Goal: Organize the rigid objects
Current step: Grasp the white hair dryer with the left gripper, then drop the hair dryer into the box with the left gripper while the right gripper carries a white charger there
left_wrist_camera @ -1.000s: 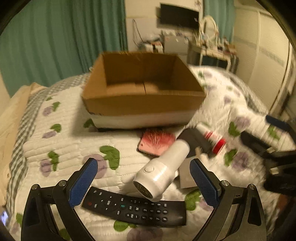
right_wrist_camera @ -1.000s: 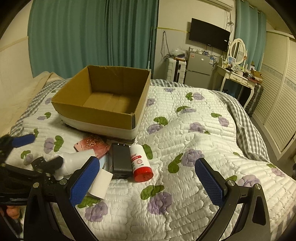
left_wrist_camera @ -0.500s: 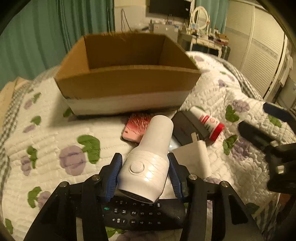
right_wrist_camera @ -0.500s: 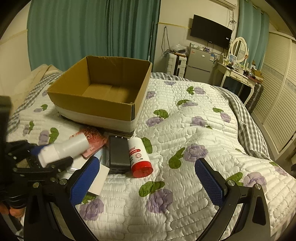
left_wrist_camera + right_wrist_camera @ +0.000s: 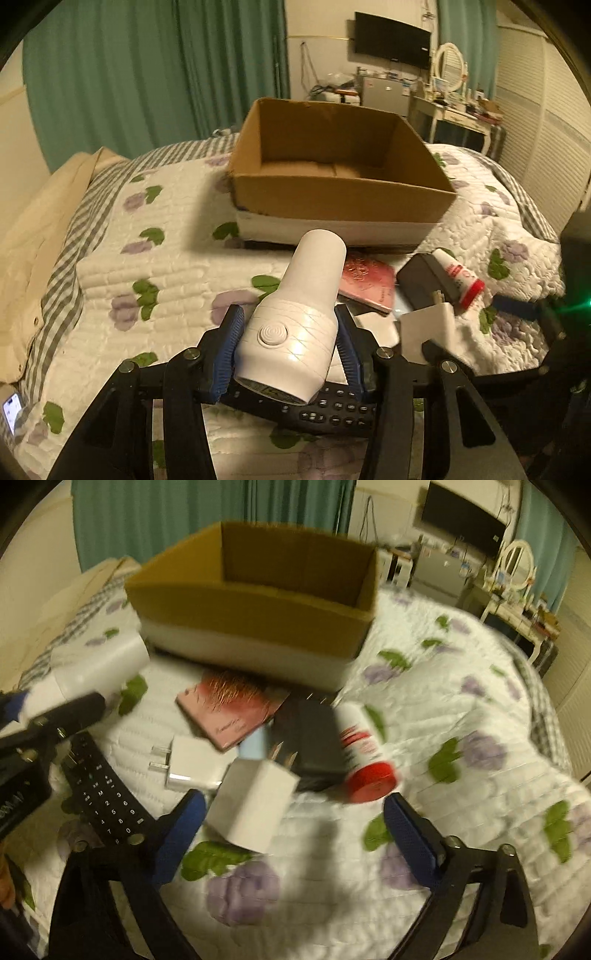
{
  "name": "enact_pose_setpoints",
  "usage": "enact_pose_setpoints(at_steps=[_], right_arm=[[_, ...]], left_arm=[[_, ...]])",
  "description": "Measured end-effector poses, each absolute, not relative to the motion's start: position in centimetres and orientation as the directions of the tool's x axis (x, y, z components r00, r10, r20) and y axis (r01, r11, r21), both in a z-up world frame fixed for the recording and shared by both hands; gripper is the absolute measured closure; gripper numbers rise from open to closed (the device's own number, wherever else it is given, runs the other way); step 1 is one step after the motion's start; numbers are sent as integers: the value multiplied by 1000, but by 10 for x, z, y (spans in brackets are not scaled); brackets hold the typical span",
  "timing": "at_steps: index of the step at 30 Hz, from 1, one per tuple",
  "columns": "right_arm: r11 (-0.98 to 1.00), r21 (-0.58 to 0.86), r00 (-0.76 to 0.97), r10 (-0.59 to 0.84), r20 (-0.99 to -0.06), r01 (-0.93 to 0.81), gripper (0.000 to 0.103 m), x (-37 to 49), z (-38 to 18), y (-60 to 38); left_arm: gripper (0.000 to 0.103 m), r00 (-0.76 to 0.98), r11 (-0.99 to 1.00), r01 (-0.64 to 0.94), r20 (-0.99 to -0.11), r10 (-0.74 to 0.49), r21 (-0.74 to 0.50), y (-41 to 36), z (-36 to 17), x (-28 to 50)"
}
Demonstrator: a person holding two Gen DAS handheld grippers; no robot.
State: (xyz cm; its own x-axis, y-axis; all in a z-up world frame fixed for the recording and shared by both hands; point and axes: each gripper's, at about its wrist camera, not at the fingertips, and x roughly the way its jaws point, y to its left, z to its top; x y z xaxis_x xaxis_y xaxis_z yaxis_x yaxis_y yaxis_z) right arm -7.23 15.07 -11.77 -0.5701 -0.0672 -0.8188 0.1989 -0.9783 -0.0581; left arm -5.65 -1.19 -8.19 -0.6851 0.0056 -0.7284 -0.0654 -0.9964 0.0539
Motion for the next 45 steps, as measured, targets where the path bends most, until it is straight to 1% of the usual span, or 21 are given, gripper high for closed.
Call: enact_pose_setpoints(at_steps=[1,3,5,7,9,10,11,12,13,14,15,16,21,25,31,32,35,37,39,42,45], right_arm=[[-980,-33,-548,-83,-832,198,11,-75,-124,149],[-983,28,-511,-120,-852,184,19,-81,-135,148],[-979,89,-479,-168,-862,182,19,-85,-142,146],[-978,72,-490,-162,-856,198,20,-85,-143,137],[-973,89,-487,-185,-854,213,34,-87,-144,132],[-972,100,-483,-193,-854,210,35,-88,-145,130],[-974,98,-487,-189,-853,205,38,-87,-146,129],[-977,79,-500,-171,-849,200,50,-86,-146,128],[-979,64,-509,-156,-847,195,57,-85,-145,128],[-980,60,-521,-153,-839,191,63,-83,-143,130],[-978,77,-528,-169,-832,192,67,-82,-140,133],[-977,87,-530,-180,-829,195,68,-81,-138,135],[-975,18,-584,-149,-798,223,72,-69,-118,133],[-970,6,-622,-161,-766,244,72,-66,-95,136],[-961,8,-685,-204,-699,278,73,-91,-34,146],[-959,9,-697,-212,-685,283,76,-92,-23,144],[-955,-1,-734,-227,-640,297,76,-104,12,143],[-950,-15,-754,-238,-612,312,76,-111,30,140],[-944,-33,-768,-247,-591,329,76,-121,42,137],[-942,-50,-786,-247,-566,332,76,-138,55,132],[-938,-71,-796,-245,-553,339,76,-162,63,125]], left_arm=[[53,-683,-997,-63,-730,15,38,-15,-82,-57],[53,-682,-998,-61,-731,24,24,-17,-82,-55],[53,-684,-998,-59,-729,31,13,-18,-81,-55],[53,-685,-998,-60,-727,38,4,-19,-80,-54],[53,-687,-998,-59,-726,41,-1,-20,-80,-53],[53,-687,-998,-58,-726,42,-2,-20,-80,-53],[53,-686,-998,-57,-726,42,-5,-21,-80,-53],[53,-687,-998,-55,-726,42,-5,-21,-80,-53],[53,-687,-999,-54,-725,41,-6,-21,-79,-52],[53,-688,-999,-53,-724,41,-6,-21,-79,-52],[53,-689,-999,-52,-724,41,-7,-21,-79,-52],[53,-689,-999,-50,-724,41,-8,-21,-78,-52],[53,-689,-999,-48,-723,45,-16,-22,-75,-51],[53,-701,-999,-45,-713,37,-7,-20,-65,-52],[53,-730,-999,-3,-683,28,-38,-29,-35,-61],[53,-738,-999,-1,-674,28,-41,-30,-26,-64],[53,-763,-1000,2,-646,12,-21,-30,-4,-75],[53,-782,-999,-8,-622,31,-39,-30,14,-87],[53,-791,-998,-10,-611,43,-57,-30,24,-98],[53,-805,-1000,3,-593,12,-25,-25,33,-117],[53,-803,-1000,5,-596,6,-17,-21,33,-138]])
